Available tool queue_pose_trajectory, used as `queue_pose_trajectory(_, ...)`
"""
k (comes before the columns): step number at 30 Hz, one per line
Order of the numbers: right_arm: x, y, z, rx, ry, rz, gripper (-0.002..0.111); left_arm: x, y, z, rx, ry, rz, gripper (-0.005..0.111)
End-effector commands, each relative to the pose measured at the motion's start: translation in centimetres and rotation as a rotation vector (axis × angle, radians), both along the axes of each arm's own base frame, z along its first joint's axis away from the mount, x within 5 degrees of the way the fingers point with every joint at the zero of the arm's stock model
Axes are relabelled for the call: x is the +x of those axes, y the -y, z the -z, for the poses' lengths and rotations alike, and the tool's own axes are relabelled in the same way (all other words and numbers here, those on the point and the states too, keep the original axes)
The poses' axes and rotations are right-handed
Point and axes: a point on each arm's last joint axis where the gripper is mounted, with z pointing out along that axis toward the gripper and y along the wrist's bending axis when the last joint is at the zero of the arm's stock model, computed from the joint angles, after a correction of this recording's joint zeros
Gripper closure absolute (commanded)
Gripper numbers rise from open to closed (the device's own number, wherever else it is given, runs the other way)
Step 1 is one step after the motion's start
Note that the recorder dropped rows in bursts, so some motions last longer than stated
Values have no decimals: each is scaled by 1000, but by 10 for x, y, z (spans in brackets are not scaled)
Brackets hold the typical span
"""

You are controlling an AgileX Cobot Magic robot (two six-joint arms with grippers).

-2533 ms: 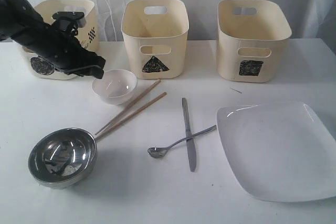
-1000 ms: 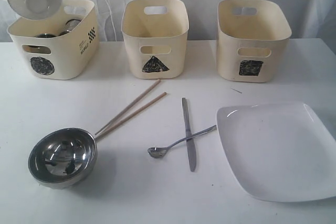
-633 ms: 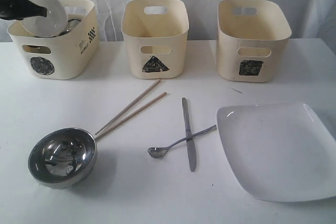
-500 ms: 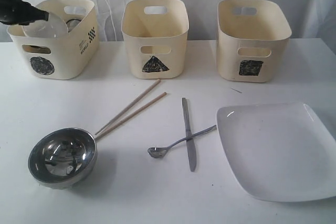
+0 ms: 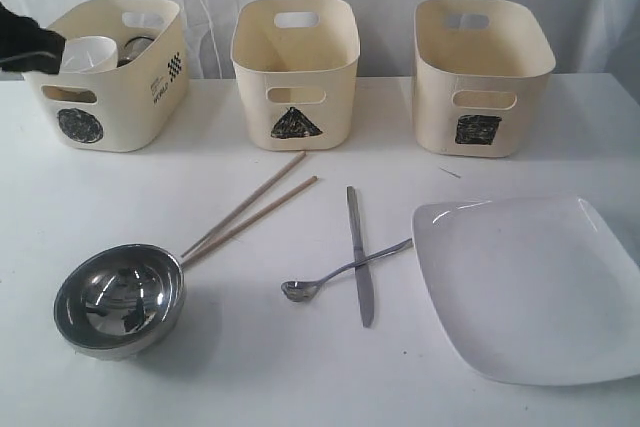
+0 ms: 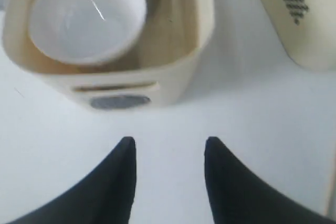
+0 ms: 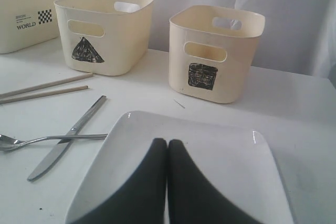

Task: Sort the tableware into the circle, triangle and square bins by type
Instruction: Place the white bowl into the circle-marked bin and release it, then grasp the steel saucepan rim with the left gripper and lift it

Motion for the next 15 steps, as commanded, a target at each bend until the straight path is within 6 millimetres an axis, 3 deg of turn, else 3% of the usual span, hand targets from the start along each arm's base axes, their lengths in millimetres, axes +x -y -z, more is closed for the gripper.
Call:
queue_pose_trajectory(1,0,0,1,-2,2,7,108,-74,26,20,-35,-83,92,60)
queue_pose_trajectory(5,0,0,1,-2,2,7,108,-126,40,36,-87,-193,145,51)
queue_pose_trajectory(15,0,1,1,-2,0,7,108,-143,38,61,-75,-285,150,47)
